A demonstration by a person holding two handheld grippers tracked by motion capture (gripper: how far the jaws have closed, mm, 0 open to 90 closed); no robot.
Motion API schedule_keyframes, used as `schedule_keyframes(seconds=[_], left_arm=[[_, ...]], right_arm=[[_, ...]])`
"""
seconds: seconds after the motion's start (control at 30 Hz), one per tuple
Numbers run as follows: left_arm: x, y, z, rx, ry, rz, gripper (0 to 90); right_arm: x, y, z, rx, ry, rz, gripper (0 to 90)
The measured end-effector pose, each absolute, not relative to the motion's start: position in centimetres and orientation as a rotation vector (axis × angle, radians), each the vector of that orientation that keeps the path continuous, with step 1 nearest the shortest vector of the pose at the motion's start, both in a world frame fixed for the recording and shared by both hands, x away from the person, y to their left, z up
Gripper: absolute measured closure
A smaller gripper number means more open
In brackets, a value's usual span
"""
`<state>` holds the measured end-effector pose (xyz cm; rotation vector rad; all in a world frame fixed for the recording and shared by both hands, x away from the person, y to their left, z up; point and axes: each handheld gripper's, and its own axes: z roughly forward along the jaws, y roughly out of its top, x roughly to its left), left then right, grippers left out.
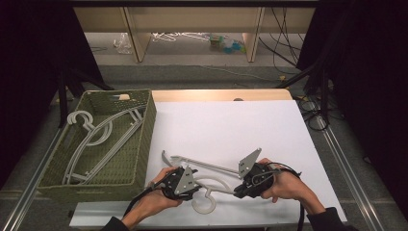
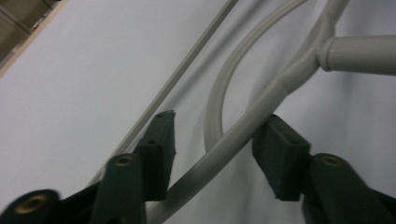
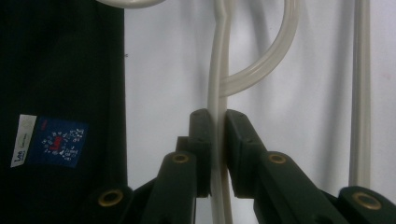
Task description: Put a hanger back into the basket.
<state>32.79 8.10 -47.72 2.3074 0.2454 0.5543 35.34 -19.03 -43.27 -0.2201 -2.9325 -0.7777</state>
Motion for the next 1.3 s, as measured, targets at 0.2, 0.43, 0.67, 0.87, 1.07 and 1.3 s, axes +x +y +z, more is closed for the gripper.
schedule_keyframes(seconds=[0.2,0.43,0.67,0.87,1.07,1.3], left_arm=[[32.3,7.7,-46.8,2.363,0.086,0.598,63.0],[31.5,7.9,-44.8,2.372,0.005,0.575,70.9],[30.9,8.0,-43.7,2.386,0.029,0.53,75.1],[31.0,8.2,-42.9,2.368,0.128,0.463,77.2],[30.8,9.1,-41.7,2.322,0.351,0.352,79.0],[30.7,10.1,-40.9,2.309,0.429,0.326,79.0]], right_arm=[[35.4,-19.3,-43.1,-0.216,-2.909,-0.8,81.5],[35.7,-20.0,-42.0,-0.224,-2.908,-0.878,77.7],[35.9,-19.9,-41.9,-0.295,-2.947,-0.917,72.2],[36.3,-20.0,-41.6,-0.409,-2.972,-1.005,62.6],[36.3,-20.0,-40.4,-0.696,-3.01,-1.187,43.4],[35.1,-19.6,-39.4,-0.759,-3.016,-1.322,37.5]])
